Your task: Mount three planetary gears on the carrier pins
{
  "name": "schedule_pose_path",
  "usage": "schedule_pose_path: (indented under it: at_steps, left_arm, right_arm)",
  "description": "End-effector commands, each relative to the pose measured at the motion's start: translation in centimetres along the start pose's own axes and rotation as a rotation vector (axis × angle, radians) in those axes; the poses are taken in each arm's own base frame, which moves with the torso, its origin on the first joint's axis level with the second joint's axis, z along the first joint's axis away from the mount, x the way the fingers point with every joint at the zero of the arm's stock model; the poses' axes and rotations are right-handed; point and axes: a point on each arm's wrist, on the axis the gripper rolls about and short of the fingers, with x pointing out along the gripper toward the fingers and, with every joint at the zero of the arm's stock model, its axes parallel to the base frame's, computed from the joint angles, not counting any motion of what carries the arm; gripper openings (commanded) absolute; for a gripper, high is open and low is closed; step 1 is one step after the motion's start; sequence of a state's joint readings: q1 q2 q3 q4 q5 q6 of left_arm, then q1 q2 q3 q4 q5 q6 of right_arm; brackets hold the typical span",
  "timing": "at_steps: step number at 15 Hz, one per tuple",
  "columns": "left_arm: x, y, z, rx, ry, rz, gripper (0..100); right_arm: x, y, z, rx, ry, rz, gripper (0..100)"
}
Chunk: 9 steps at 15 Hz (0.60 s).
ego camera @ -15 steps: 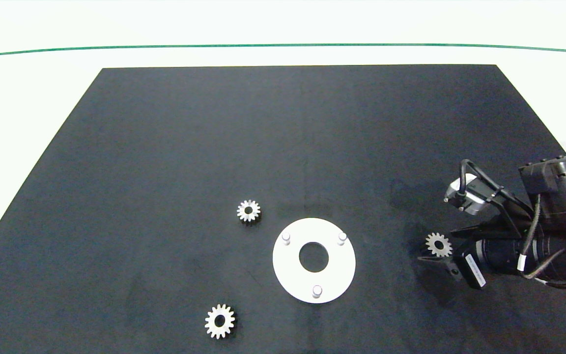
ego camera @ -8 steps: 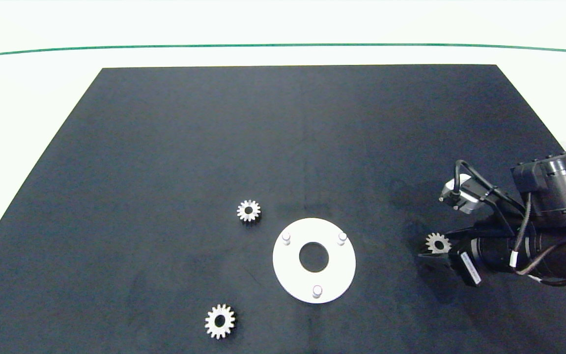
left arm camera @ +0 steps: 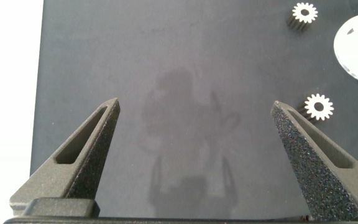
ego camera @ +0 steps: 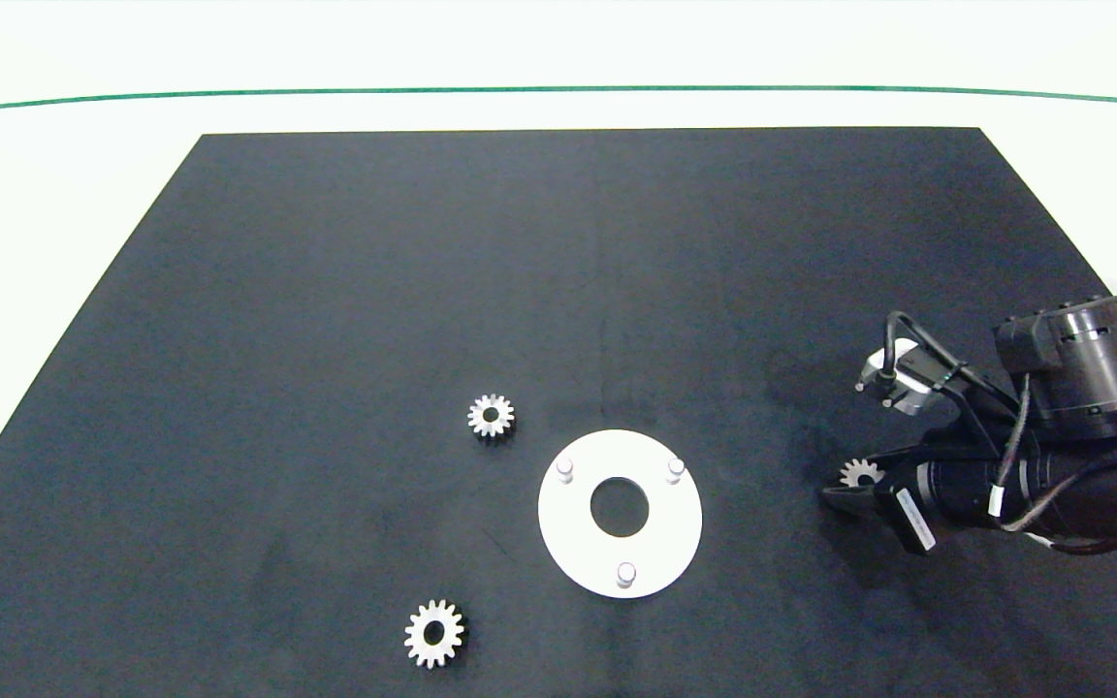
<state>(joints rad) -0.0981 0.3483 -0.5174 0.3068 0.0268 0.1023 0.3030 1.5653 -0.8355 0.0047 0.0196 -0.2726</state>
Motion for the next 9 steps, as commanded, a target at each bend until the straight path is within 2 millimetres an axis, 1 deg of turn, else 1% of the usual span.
schedule_pose_path:
  at_steps: [1, 9]
  left_arm:
    - [0.07, 0.01, 0.03, 0.001, 0.005, -0.001, 100]
    - [-0.02, 0.02, 0.22, 0.001, -0.003, -0.002, 100]
  right_arm:
    - [0.43, 0.02, -0.05, -0.002, 0.009, 0.002, 47]
    - [-0.05, 0.03, -0.07, -0.006, 0.003, -0.005, 31]
